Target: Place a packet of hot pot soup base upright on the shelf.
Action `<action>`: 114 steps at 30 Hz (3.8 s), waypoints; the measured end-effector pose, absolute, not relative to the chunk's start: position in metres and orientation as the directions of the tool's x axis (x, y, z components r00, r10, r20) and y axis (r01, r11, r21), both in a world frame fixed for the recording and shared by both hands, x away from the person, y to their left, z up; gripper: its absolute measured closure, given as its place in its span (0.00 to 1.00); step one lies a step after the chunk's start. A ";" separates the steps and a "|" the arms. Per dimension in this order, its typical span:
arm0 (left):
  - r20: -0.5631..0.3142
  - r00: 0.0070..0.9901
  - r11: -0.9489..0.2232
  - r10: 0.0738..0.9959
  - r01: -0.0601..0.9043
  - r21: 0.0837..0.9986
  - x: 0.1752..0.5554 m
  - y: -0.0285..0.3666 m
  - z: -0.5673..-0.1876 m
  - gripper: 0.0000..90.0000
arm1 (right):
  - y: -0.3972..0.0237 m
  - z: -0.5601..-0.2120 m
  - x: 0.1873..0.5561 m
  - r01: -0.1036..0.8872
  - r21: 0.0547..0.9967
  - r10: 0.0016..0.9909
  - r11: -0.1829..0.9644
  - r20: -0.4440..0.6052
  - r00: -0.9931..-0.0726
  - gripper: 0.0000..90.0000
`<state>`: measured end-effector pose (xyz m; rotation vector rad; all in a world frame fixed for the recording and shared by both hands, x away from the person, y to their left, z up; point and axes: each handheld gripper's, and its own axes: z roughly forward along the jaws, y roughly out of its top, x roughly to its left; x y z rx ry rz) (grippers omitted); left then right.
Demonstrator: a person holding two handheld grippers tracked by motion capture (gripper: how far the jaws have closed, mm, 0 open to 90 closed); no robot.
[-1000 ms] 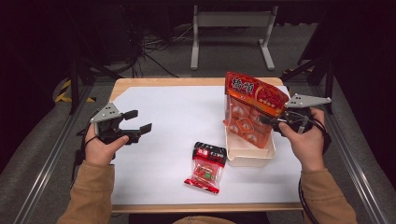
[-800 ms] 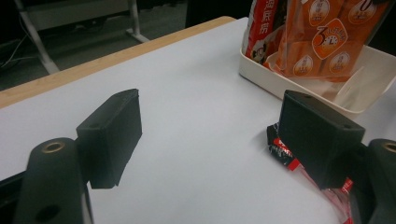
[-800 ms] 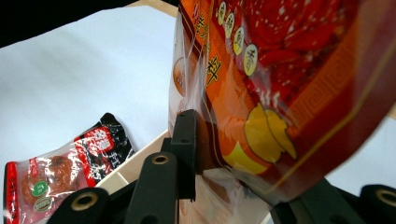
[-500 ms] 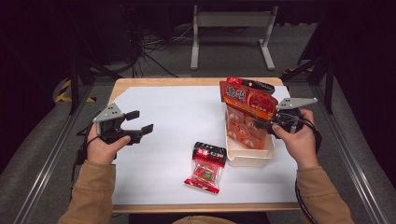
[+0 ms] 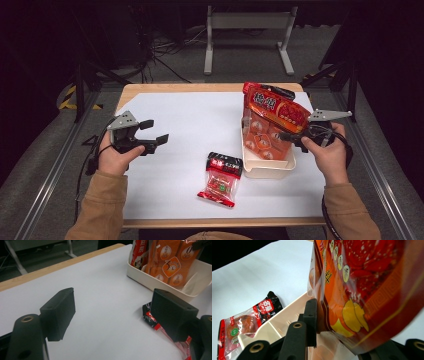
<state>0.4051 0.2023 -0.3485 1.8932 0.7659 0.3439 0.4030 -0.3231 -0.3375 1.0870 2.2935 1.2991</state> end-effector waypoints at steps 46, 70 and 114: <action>-0.099 0.833 -0.362 0.544 0.339 0.868 0.421 0.138 -0.371 0.20 | -0.388 -0.334 0.371 0.390 0.868 0.808 0.307 -0.021 -0.589 0.43; -0.188 0.847 -0.348 0.498 0.394 0.851 0.436 0.104 -0.403 0.27 | -0.389 -0.354 0.385 0.447 0.850 0.830 0.280 0.020 -0.558 0.38; -0.334 0.869 -0.499 0.365 0.486 0.718 0.449 0.060 -0.453 0.62 | -0.386 -0.361 0.390 0.464 0.843 0.823 0.273 0.045 -0.566 0.36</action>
